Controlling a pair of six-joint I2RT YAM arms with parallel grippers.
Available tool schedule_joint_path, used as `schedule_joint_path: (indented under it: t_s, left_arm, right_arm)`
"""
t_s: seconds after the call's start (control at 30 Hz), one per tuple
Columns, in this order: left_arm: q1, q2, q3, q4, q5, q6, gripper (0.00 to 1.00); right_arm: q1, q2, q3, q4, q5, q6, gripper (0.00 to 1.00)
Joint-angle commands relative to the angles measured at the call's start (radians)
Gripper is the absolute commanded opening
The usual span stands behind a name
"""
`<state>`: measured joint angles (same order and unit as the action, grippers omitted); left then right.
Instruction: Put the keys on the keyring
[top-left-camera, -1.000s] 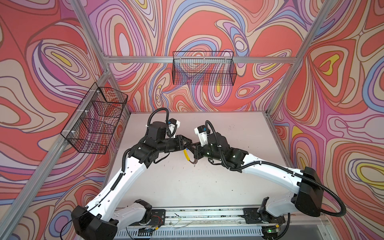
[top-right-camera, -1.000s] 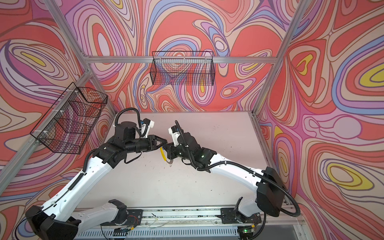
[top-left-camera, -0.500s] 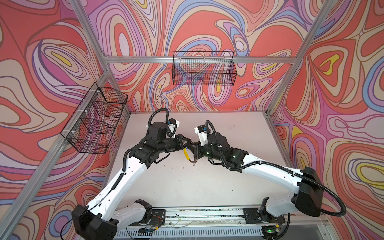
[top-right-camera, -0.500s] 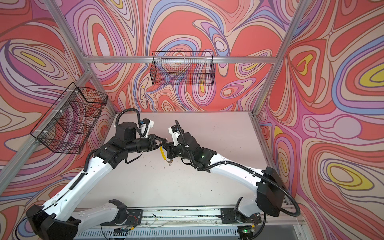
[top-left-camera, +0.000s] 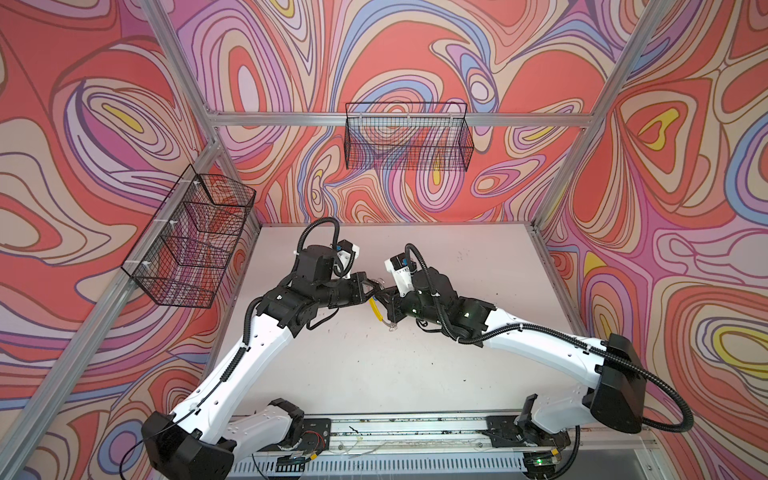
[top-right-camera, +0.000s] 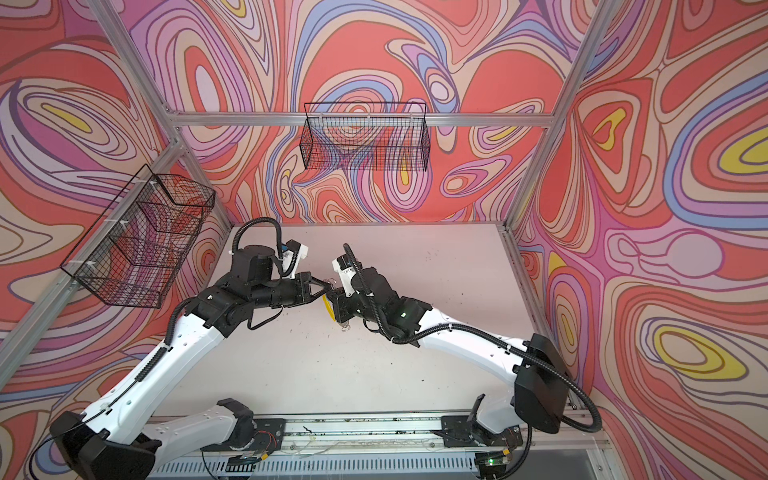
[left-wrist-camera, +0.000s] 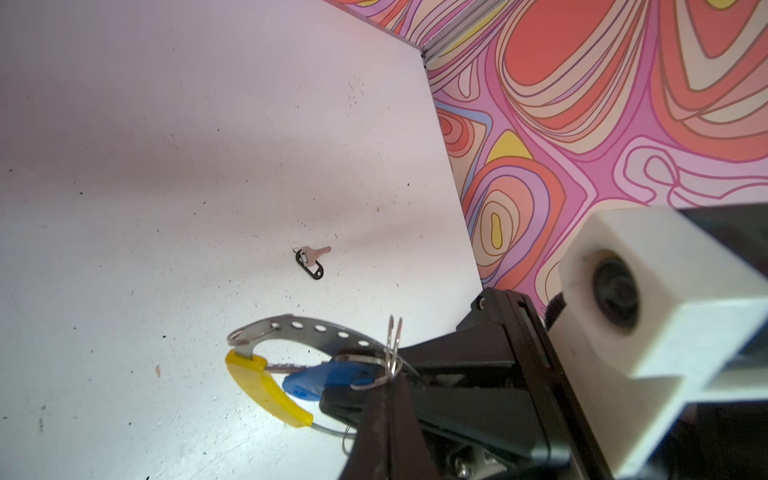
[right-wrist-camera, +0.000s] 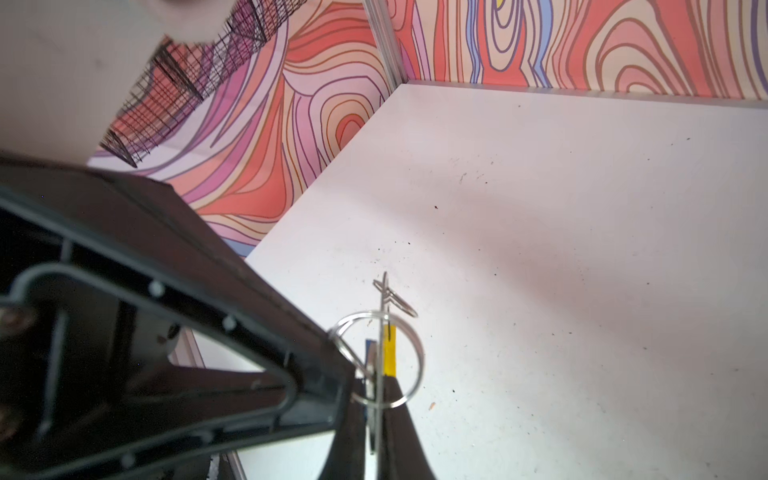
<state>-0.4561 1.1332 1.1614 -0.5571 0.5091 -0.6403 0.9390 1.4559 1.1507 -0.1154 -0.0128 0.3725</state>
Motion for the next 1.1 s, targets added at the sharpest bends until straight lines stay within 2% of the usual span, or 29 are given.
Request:
schedule_joint_path:
  t_s: [0.0,0.13,0.3,0.43,0.7,0.8,1.07]
  left_arm:
    - [0.013,-0.011,0.088,-0.157,0.010,0.110,0.00]
    - [0.020,0.001,0.137,-0.272,0.026,0.188,0.00]
    - [0.028,-0.024,0.146,-0.286,0.053,0.218,0.00]
    - [0.029,0.009,0.206,-0.410,0.085,0.301,0.00]
    - [0.029,0.072,0.322,-0.640,0.058,0.450,0.00]
    - [0.028,0.085,0.326,-0.669,0.032,0.481,0.00]
    - [0.027,0.068,0.326,-0.626,0.006,0.514,0.00]
  right_arm:
    - [-0.005,-0.005,0.029,-0.105,0.133,-0.116,0.00]
    - [-0.006,-0.019,0.030,-0.112,0.161,-0.163,0.00]
    - [-0.005,-0.032,0.008,-0.105,0.160,-0.177,0.00]
    - [-0.006,-0.019,0.028,-0.142,0.181,-0.205,0.00]
    - [-0.005,-0.003,0.073,-0.201,0.282,-0.313,0.00]
    - [-0.005,0.002,0.096,-0.218,0.217,-0.343,0.00]
    - [-0.006,0.012,0.090,-0.177,-0.105,-0.298,0.00]
